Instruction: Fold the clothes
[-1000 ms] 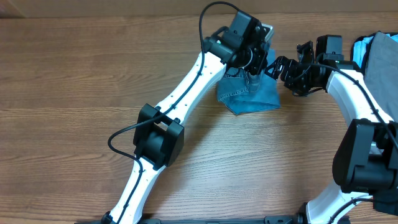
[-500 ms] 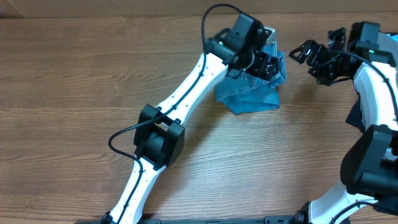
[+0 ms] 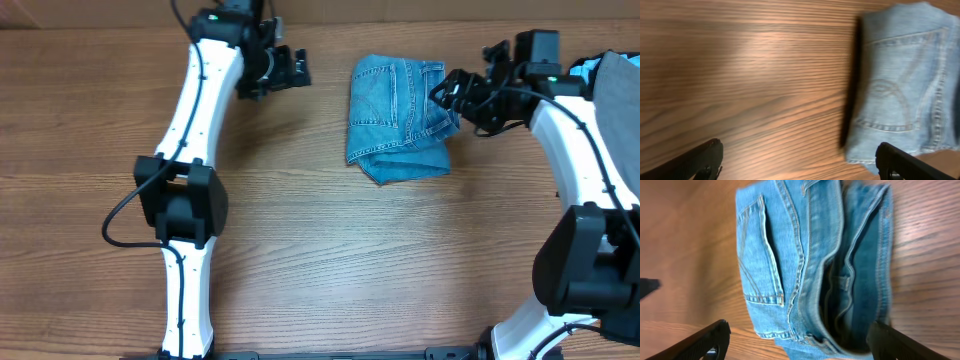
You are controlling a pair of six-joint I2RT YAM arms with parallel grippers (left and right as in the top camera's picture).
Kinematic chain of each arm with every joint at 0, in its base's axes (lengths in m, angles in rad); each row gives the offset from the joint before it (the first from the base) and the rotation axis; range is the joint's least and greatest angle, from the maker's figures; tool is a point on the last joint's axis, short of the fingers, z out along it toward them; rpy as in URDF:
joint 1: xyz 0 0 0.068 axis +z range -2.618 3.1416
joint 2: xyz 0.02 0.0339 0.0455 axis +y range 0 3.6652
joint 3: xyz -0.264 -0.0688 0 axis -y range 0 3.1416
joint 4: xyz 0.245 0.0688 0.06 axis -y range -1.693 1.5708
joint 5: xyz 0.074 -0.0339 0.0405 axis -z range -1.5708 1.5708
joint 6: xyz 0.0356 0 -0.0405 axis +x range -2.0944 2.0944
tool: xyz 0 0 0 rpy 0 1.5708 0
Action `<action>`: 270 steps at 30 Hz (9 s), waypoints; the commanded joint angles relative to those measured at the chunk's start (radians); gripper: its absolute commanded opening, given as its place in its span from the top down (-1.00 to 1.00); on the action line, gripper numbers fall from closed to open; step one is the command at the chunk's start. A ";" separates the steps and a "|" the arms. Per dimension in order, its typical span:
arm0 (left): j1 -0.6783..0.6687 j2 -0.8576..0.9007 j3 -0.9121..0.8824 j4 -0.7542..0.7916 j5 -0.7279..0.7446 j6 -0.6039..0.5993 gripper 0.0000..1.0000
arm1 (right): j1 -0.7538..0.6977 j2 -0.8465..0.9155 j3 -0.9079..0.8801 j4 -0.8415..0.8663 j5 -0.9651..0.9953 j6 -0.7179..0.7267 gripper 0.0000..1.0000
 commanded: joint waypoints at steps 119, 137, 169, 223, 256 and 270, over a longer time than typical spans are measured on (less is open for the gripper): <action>0.737 0.355 -0.002 0.218 0.046 -0.485 0.73 | 0.005 -0.123 0.101 -0.401 0.281 -0.031 -1.00; 0.779 0.357 -0.002 0.034 0.188 -0.510 -1.00 | 0.005 -0.123 0.101 -0.397 0.207 -0.028 -1.00; 0.372 0.357 -0.006 0.314 -0.066 -0.773 -0.93 | 0.005 -0.123 0.101 -0.422 0.207 -0.028 -1.00; 0.454 0.131 -0.004 0.439 -0.594 -0.149 0.92 | 0.005 -0.123 0.101 -0.415 0.192 -0.054 -1.00; 0.427 0.119 0.059 0.254 -0.579 -0.158 0.92 | 0.005 -0.123 0.101 -0.432 0.192 -0.054 -1.00; 0.313 0.114 0.058 0.546 -0.497 -0.154 0.92 | 0.005 -0.123 0.101 -0.422 0.192 -0.054 -1.00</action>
